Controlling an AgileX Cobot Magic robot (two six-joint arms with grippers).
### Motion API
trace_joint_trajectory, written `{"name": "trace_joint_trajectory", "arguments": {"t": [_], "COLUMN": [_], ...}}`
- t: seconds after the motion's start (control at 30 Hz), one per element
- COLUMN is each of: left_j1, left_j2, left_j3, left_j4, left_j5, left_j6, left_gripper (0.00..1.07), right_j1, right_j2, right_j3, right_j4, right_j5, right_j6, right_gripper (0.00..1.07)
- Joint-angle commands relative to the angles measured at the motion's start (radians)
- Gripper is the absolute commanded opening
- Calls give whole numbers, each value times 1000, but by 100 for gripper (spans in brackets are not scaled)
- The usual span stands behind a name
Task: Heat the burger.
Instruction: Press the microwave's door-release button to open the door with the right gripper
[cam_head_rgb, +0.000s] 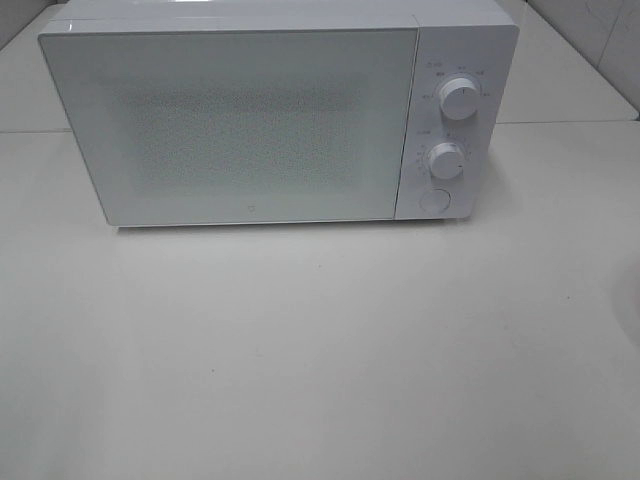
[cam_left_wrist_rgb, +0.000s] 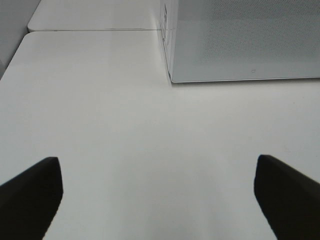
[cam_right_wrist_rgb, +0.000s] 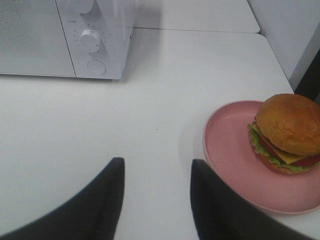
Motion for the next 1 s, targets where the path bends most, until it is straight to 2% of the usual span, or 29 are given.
{"name": "trace_joint_trajectory", "arguments": {"t": [0.03, 0.57, 0.63, 0.73, 0.77, 0.83, 0.87, 0.9, 0.97, 1.0], "left_j1": [0, 0, 0, 0, 0, 0, 0, 0, 0, 0], "left_j2": [-14, -14, -14, -14, -14, -14, -14, -14, -14, -14], "left_j3": [2, 2, 2, 2, 2, 2, 2, 2, 2, 2], "left_j4": [4, 4, 4, 4, 4, 4, 4, 4, 4, 4], "left_j5": [2, 2, 2, 2, 2, 2, 2, 2, 2, 2], "left_j6": [-3, -3, -3, -3, -3, -3, -3, -3, -3, -3], "left_gripper": [95, 95, 95, 95, 95, 95, 95, 95, 95, 95], "right_j1": [0, 0, 0, 0, 0, 0, 0, 0, 0, 0], "right_j2": [-21, -10, 62, 92, 153, 185, 241, 241, 320, 320], "right_j3": [1, -6, -43, -46, -42, -39, -31, -31, -1, -1], "right_j4": [-1, -1, -2, -6, -9, -7, -2, -2, -6, -6], "right_j5": [-8, -16, -118, -173, -303, -366, -477, -477, -662, -662], "right_j6": [0, 0, -19, -22, -24, -24, -24, -24, -29, -29], "right_gripper": [45, 45, 45, 45, 44, 42, 37, 37, 26, 26]}}
